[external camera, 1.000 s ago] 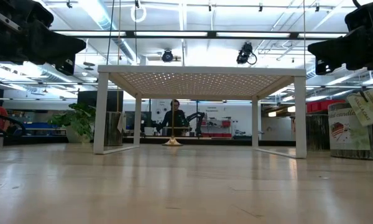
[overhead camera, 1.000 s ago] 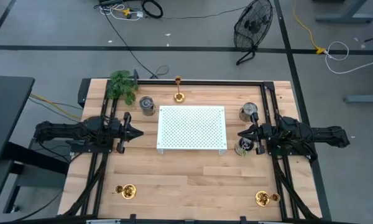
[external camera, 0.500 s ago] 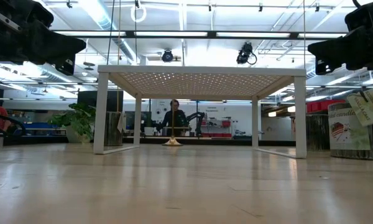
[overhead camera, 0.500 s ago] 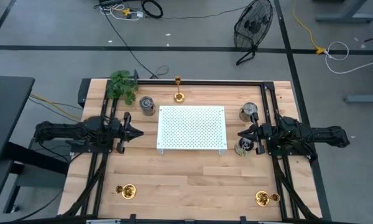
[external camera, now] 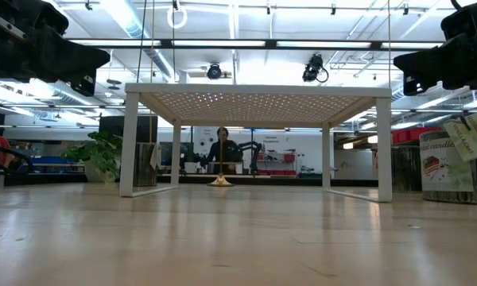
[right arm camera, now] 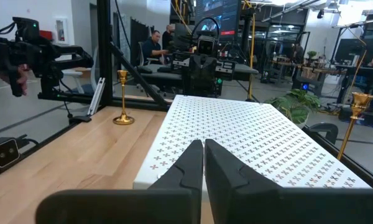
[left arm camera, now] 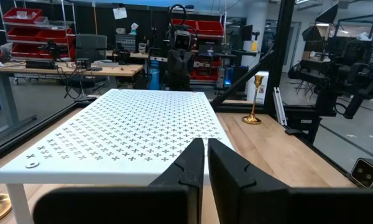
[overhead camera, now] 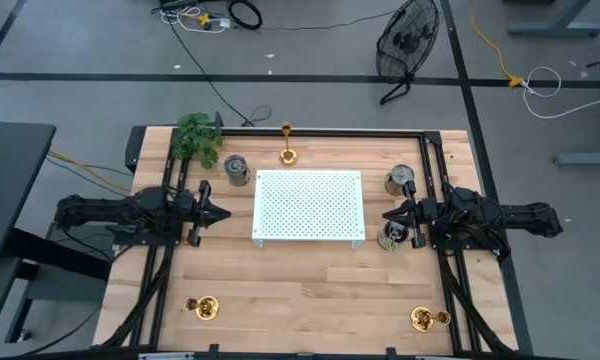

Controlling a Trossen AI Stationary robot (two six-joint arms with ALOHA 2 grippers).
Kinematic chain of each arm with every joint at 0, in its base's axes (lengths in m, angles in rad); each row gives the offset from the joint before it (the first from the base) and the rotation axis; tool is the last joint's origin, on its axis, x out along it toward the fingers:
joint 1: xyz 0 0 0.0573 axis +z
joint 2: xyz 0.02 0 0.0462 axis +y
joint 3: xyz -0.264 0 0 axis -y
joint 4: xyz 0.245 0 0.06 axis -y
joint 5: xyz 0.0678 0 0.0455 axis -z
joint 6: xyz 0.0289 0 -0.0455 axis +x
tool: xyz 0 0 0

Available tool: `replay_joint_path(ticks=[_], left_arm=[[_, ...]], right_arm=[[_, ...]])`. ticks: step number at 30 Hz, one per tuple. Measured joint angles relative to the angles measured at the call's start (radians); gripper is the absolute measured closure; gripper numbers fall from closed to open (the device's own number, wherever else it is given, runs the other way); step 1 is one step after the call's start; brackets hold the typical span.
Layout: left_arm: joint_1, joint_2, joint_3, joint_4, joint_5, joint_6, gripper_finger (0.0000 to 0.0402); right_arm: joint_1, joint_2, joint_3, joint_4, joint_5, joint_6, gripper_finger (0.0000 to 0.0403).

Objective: Pick & Place candle stick holders

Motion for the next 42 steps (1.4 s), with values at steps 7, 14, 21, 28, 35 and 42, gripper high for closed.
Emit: replay_joint_path(ticks=[7,14,21,28,35,42], left_arm=[[0.000,0.000,0.000,0.001,0.000,0.000,0.0371],[0.000,0.000,0.000,0.001,0.000,-0.001,0.0371],[0.000,0.000,0.000,0.046,-0.015,-0.060,0.0371],[0.000,0.000,0.000,0.102,-0.043,-0.133,0.0372],[0.000,0.000,0.004,0.098,-0.057,-0.157,0.0379],[0.000,0.000,0.039,0.098,-0.063,-0.132,0.0393]], right_arm=[[0.000,0.000,0.000,0.000,0.000,0.000,0.0382],[0.000,0.000,0.000,0.000,0.000,0.000,0.0382],[0.000,0.000,0.000,0.000,0.000,0.000,0.0382],[0.000,0.000,0.000,0.000,0.000,0.000,0.0382],[0.000,0.000,0.000,0.000,0.000,0.000,0.0382],[0.000,0.000,0.000,0.000,0.000,0.000,0.0382]])
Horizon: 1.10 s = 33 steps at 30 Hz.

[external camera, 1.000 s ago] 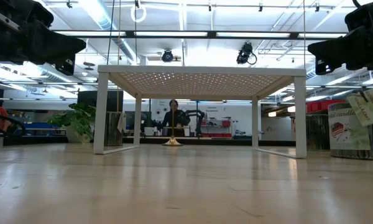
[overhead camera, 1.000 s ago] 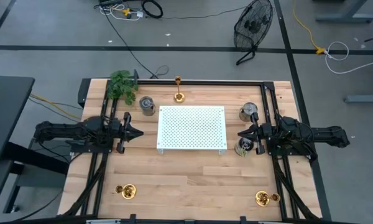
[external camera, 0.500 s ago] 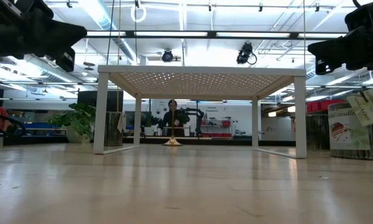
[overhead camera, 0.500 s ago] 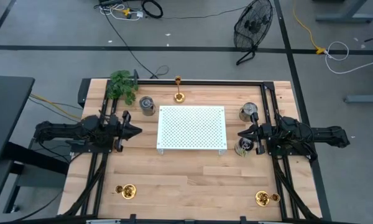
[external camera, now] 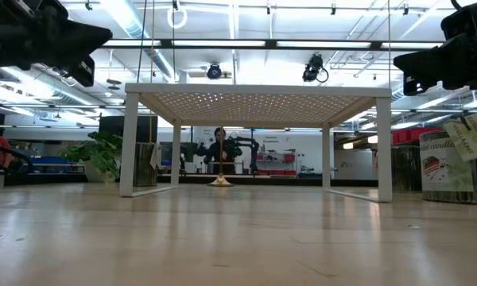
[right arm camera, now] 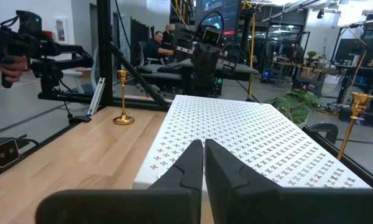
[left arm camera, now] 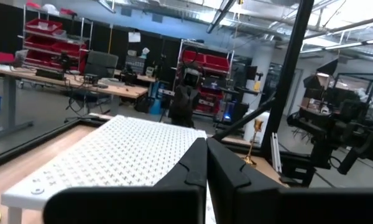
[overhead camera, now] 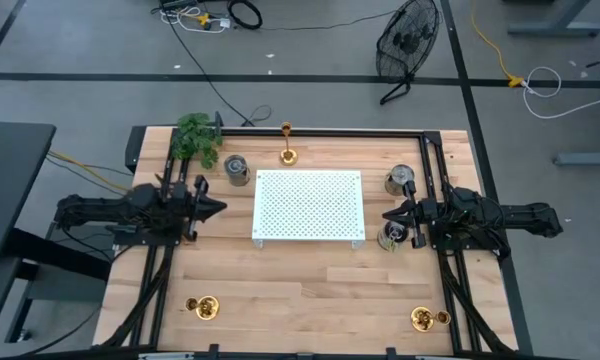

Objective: Pick & Place candle stick holders
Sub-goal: Put the left metal lid scented candle on the shelf

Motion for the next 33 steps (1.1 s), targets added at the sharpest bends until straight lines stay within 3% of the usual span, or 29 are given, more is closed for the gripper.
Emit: replay_joint_path(ticks=[25,33], left_arm=[[0.000,0.000,0.124,-0.006,-0.039,-0.019,0.0400],[0.000,0.015,0.218,-0.136,-0.051,-0.005,0.0400]], right_arm=[[0.000,0.000,0.000,0.000,0.000,0.000,0.0382],[0.000,0.000,0.000,0.000,0.000,0.000,0.0382]])
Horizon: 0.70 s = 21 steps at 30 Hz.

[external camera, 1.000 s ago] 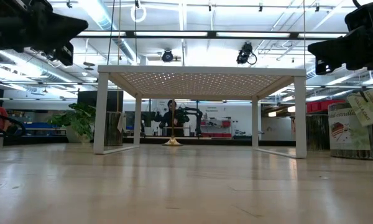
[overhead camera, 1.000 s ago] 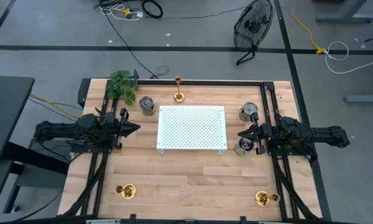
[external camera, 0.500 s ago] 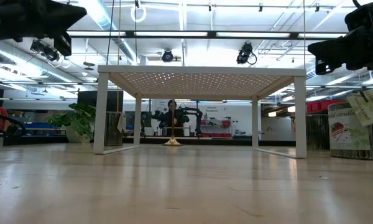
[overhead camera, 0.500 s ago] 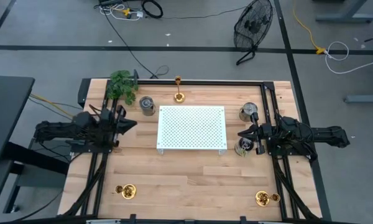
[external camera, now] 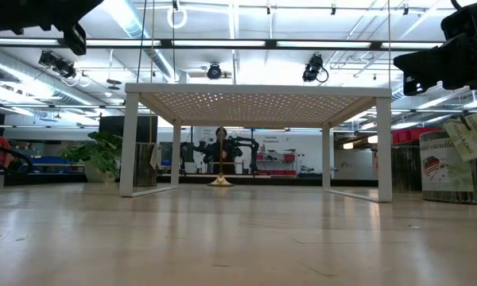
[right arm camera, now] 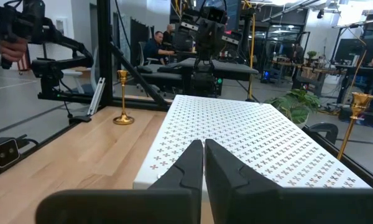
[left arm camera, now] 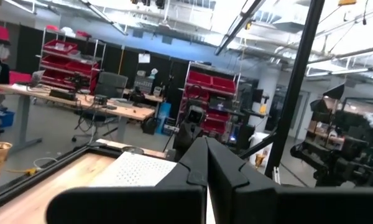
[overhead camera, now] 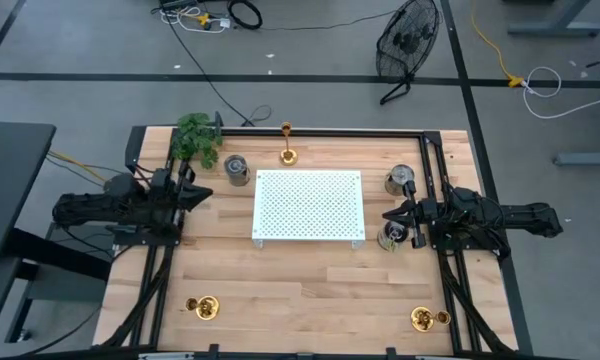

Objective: Pick & Place candle stick holders
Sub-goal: Put the left metal lid scented candle on the shelf

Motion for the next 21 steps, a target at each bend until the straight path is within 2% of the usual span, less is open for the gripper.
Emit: replay_joint_path(ticks=[6,21], left_arm=[[0.000,0.078,0.090,-0.041,-0.011,0.017,0.0401],[0.000,0.367,0.302,-0.095,-0.007,0.050,0.0401]], right_arm=[[0.000,0.000,0.000,0.000,0.000,0.000,0.0382],[0.000,0.000,0.000,0.000,0.000,0.000,0.0382]])
